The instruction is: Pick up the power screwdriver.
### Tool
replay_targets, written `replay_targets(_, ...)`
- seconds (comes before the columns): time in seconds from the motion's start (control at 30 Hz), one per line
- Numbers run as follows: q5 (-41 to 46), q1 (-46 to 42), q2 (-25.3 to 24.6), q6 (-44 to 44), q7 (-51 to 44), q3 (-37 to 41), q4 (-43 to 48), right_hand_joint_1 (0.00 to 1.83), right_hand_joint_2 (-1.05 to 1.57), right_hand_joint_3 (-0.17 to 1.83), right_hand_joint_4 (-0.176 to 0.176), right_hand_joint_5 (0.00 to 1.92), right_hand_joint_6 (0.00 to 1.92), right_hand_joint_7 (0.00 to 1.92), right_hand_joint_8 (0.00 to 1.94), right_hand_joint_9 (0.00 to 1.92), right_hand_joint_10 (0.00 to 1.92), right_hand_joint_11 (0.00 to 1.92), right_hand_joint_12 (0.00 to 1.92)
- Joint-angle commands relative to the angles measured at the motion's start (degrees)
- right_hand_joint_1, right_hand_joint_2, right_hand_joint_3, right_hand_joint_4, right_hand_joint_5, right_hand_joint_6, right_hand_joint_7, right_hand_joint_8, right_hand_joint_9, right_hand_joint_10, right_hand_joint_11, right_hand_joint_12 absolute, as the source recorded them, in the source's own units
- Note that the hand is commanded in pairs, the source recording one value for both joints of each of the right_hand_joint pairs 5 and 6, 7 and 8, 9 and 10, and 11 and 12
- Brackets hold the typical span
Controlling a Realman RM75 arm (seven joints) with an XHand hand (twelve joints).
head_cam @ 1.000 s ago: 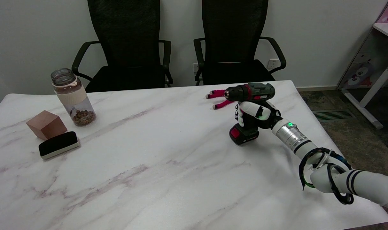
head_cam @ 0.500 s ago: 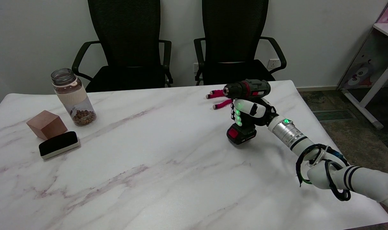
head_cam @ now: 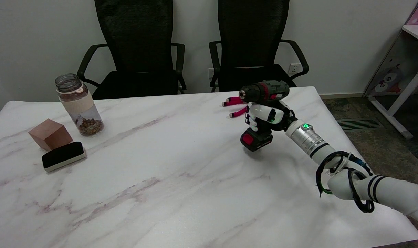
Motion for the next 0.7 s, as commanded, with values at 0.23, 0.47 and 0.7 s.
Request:
replay_targets(0.23, -0.22, 0.86, 0.09, 0.13, -0.08, 0.46, -0.99, 1.16, -0.19, 0.74, 0.176, 1.52, 1.52, 1.52, 1.52, 1.92, 1.92, 1.92, 1.92)
replay_targets(0.47, 0.26, 1.77, 0.09, 0.17, -0.08, 0.49, -1.15, 1.31, 0.63, 0.96, 0.04, 1.55, 1.55, 1.55, 1.55, 1.92, 1.92, 1.92, 1.92)
replay_targets(0.7, 0.36, 2.62, 0.09, -0.8, -0.08, 2.21, -3.61, 1.25, 1.41, 0.81, 0.061, 1.71, 1.71, 1.71, 1.71, 1.92, 1.92, 1.92, 1.92)
